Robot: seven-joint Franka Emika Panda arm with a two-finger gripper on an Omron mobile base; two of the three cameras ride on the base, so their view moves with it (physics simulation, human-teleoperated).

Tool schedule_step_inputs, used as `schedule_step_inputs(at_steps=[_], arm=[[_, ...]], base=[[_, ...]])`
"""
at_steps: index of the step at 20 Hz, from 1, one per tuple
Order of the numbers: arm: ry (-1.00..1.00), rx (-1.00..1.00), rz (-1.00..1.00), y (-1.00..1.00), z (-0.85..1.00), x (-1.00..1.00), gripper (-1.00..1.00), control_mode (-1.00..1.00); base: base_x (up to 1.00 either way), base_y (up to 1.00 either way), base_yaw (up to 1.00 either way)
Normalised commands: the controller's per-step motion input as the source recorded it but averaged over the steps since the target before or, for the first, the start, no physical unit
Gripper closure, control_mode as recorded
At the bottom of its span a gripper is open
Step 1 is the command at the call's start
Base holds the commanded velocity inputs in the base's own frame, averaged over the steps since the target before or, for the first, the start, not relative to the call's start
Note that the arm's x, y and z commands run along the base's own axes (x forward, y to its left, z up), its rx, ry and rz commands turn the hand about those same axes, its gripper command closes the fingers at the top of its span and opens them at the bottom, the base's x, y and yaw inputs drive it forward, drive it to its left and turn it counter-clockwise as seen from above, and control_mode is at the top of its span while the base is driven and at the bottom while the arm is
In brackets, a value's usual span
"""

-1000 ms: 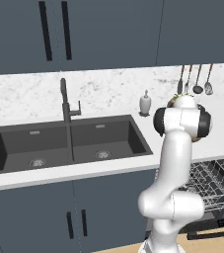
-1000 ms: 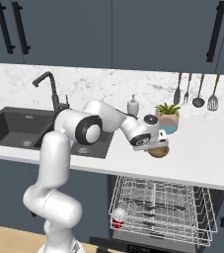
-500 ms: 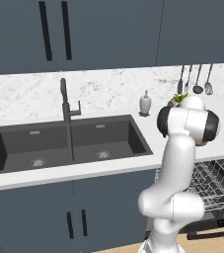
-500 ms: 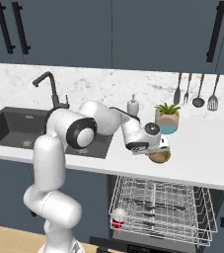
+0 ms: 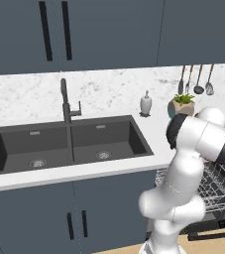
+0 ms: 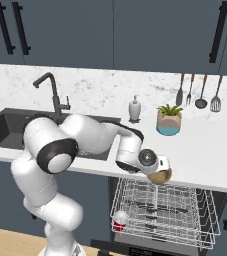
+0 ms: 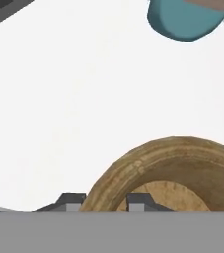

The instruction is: Pick up the cup and bowl from the counter, place them in the dishwasher, and close the dishwasher door.

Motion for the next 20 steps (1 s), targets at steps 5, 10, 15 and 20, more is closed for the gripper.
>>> schedule_step_inputs(at_steps=[5,10,15,20], arm=[[0.20,-0.01,0.07,-0.23,0.45,-1.00,1.00,-1.00],[0.28,0.02,0.13,-0.47,0.08,-1.00,1.00,-1.00],[0.24,0.24,0.11,-0.27,0.00,-0.66,1.00,-1.00],[0.01,0.33,0.11,-0.36,-0.08,-0.01,1.00,-1.00]], base=[[0.00,0.00,0.00],[0.00,0.00,0.00],[0.00,0.00,0.00],[0.00,0.00,0.00]])
